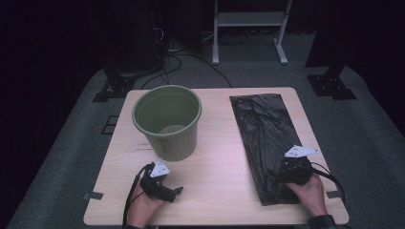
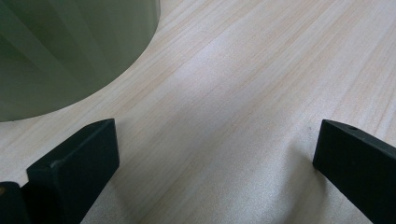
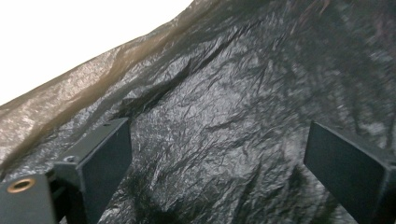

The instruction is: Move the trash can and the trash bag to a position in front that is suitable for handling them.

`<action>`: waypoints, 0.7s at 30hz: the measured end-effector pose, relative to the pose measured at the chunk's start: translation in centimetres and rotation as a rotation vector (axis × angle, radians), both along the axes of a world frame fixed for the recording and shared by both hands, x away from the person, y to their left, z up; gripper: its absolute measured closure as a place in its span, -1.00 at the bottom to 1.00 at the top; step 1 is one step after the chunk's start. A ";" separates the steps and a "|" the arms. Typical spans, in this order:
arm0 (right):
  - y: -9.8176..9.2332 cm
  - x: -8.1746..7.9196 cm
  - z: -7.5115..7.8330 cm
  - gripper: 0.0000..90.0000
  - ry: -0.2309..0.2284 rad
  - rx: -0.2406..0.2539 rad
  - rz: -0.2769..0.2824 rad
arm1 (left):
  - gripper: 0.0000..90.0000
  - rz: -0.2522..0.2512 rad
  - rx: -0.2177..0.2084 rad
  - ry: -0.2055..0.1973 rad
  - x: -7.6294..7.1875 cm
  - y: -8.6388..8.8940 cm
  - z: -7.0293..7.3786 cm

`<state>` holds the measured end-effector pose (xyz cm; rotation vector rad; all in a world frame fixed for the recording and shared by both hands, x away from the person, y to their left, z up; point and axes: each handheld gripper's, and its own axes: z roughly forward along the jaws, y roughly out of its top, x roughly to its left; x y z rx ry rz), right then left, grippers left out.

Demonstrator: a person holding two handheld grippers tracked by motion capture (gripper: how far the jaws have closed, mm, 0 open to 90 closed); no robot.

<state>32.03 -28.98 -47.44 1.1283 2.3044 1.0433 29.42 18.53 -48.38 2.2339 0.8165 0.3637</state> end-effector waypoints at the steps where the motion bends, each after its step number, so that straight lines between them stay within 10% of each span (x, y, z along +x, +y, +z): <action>1: -0.1 0.0 -0.1 -0.86 0.011 0.009 -0.002 | -1.00 0.000 0.000 0.000 0.0 0.0 0.0; 21: -0.2 0.2 -1.3 -0.86 0.041 -0.014 0.012 | -1.00 0.016 -0.064 0.021 -0.9 1.2 1.7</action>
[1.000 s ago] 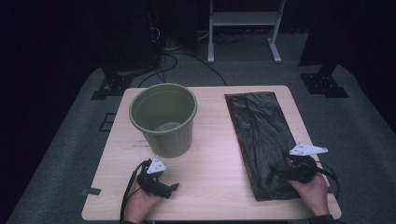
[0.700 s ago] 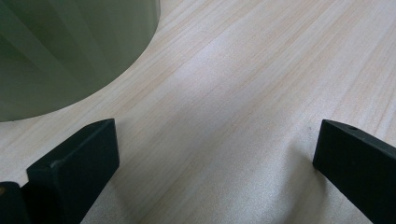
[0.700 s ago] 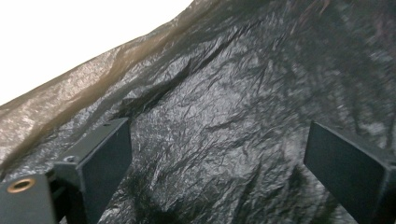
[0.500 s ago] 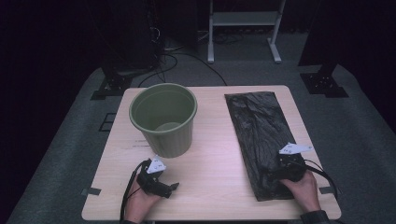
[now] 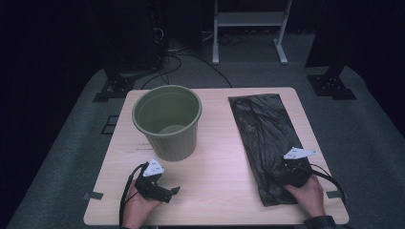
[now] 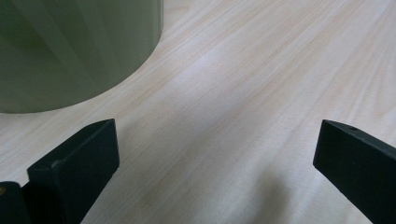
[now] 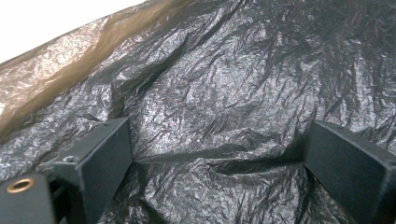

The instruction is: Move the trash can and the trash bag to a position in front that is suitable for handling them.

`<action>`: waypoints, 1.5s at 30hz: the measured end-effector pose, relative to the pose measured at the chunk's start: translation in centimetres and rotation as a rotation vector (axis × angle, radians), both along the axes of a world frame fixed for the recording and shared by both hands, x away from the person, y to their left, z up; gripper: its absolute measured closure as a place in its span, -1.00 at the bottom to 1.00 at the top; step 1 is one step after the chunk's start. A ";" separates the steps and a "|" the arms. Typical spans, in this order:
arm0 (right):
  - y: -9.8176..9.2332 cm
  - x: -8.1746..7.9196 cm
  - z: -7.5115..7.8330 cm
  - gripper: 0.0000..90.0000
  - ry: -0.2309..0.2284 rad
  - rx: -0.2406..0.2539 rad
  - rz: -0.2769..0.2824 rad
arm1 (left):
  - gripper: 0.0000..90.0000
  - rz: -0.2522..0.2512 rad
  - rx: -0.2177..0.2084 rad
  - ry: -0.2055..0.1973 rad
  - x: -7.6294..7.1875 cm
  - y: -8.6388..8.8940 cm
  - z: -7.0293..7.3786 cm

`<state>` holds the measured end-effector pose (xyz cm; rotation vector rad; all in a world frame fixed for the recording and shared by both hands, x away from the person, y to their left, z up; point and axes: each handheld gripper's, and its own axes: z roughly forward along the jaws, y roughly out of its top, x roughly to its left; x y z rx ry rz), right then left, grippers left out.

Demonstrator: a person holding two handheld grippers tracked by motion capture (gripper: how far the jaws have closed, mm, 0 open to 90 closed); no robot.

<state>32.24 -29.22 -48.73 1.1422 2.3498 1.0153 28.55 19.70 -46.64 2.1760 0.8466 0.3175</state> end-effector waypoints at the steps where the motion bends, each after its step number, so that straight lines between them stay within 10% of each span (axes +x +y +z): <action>1: 0.0 0.0 0.0 -0.86 0.000 0.000 0.000 | -1.00 0.002 -0.003 0.001 -0.1 0.1 0.2; 16: 0.0 0.0 0.0 -0.86 0.001 0.001 0.000 | -1.00 0.035 -0.076 -0.022 -0.8 2.8 6.1; 36: 0.0 0.0 0.0 -0.86 0.001 0.001 0.000 | -1.00 0.062 -0.071 -0.034 1.3 4.7 13.5; 45: 0.0 0.0 0.0 -0.86 0.001 0.002 0.000 | -1.00 0.081 -0.101 -0.101 3.5 5.7 17.2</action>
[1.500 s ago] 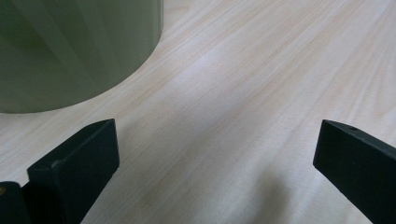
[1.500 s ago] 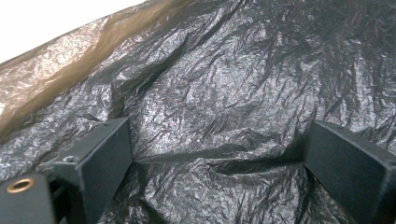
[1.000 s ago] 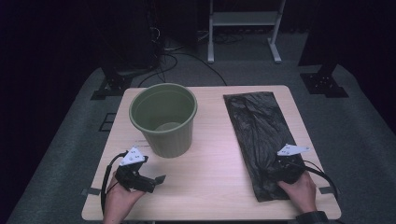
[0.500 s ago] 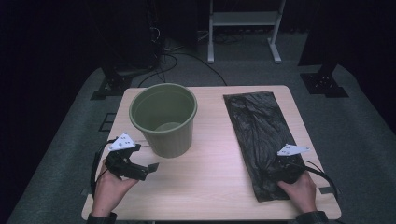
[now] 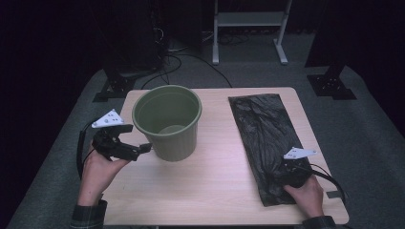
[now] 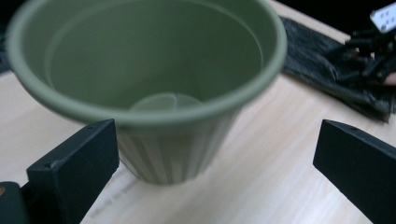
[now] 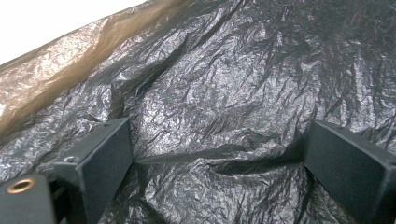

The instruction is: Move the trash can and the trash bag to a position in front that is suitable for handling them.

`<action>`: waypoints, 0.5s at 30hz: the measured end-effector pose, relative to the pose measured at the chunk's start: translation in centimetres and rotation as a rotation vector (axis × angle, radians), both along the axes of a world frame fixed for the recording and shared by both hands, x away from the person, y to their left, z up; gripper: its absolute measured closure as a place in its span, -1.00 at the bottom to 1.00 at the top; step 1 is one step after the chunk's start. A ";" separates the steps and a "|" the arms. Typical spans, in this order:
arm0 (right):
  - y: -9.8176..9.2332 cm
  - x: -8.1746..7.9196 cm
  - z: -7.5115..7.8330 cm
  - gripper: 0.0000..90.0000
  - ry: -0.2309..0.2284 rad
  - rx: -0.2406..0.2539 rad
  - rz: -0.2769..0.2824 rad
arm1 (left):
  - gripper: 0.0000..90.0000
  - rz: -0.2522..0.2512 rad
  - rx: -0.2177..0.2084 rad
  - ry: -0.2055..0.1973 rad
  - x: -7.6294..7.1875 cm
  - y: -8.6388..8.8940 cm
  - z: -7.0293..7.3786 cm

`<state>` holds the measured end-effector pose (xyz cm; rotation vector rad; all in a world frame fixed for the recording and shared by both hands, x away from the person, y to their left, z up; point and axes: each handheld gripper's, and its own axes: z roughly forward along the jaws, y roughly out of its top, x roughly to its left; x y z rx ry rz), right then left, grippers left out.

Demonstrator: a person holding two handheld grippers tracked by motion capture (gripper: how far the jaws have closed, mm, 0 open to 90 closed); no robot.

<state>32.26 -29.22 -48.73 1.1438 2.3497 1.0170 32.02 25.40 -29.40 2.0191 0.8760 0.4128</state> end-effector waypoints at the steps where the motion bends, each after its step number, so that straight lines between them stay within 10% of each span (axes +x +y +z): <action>1: 0.0 0.0 0.0 -0.86 0.000 0.000 0.000 | -1.00 0.004 -0.003 -0.002 0.4 0.1 0.3; 15: 0.0 0.0 0.0 -0.86 0.000 0.000 0.000 | -1.00 0.018 0.018 -0.015 6.0 0.8 1.5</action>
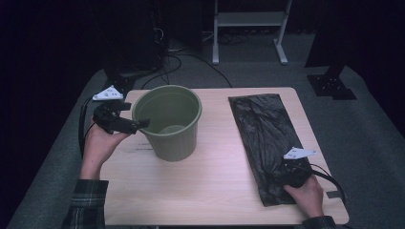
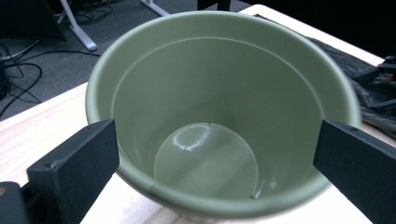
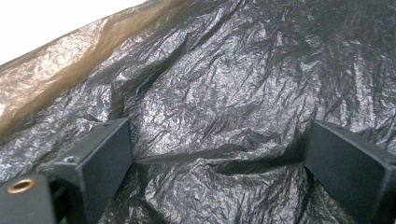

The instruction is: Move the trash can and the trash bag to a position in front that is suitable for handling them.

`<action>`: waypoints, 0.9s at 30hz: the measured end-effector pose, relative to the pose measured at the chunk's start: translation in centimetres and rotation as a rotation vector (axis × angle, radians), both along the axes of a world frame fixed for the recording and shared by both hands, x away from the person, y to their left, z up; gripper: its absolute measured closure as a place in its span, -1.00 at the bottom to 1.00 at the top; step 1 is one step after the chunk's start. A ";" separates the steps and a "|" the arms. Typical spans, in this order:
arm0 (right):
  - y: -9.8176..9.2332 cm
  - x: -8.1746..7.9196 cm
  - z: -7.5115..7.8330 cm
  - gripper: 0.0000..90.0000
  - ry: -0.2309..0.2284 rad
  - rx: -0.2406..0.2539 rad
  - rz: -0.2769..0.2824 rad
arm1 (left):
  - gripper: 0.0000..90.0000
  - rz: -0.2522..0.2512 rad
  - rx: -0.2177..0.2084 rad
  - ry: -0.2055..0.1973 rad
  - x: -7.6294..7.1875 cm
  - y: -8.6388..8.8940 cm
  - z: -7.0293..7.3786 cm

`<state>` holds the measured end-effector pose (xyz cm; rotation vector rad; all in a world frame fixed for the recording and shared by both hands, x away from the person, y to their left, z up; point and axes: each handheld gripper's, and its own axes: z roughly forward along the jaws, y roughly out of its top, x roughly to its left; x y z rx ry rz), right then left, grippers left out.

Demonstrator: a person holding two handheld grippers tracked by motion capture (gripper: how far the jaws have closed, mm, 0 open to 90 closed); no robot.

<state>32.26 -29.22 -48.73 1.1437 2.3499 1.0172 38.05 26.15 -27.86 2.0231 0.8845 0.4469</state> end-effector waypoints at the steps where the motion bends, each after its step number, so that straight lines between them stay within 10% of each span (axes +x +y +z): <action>1: 0.0 0.0 0.0 -0.86 0.000 0.000 0.000 | -1.00 0.007 0.004 0.005 0.3 0.0 -0.1; 27: 0.0 0.0 0.0 -0.86 -0.001 -0.001 -0.001 | -1.00 0.028 0.057 0.109 3.2 -0.1 -3.7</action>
